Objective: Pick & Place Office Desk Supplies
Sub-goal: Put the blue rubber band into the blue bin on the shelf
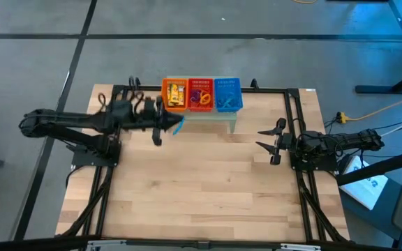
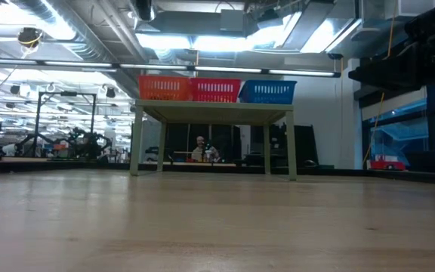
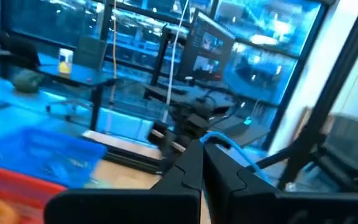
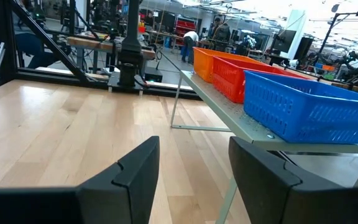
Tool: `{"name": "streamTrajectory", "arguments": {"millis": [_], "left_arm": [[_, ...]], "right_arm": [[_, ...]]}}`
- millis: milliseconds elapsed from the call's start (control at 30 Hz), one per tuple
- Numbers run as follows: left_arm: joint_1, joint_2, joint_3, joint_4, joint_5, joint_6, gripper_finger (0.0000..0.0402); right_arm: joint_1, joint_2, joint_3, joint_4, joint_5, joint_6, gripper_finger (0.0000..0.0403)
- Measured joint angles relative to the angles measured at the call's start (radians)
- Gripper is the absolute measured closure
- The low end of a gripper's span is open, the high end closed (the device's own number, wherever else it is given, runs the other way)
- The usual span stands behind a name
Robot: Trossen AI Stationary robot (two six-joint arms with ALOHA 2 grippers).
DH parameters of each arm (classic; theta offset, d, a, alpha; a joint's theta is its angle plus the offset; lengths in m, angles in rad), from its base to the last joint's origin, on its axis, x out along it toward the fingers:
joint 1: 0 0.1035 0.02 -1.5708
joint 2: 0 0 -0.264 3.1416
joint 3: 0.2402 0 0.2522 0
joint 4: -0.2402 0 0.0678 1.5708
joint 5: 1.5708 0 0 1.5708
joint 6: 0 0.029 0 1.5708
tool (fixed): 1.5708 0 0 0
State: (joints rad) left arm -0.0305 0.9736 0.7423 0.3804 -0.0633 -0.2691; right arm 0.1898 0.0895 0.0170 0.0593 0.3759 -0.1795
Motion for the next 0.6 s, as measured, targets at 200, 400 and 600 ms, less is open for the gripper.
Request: {"name": "streamTrajectory", "arguments": {"millis": [200, 400, 600], "left_arm": [[0.196, 0.067, 0.167, -0.094, 0.193, 0.082, 0.0400], [0.361, 0.202, 0.299, -0.093, 0.385, 0.082, 0.0400], [0.479, 0.417, 0.422, -0.093, 0.514, 0.069, 0.0400]], "right_arm": [[0.000, 0.000, 0.000, 0.000, 0.000, 0.000, 0.0208], [0.000, 0.000, 0.000, 0.000, 0.000, 0.000, 0.0208], [0.000, 0.000, 0.000, 0.000, 0.000, 0.001, 0.0208]]}}
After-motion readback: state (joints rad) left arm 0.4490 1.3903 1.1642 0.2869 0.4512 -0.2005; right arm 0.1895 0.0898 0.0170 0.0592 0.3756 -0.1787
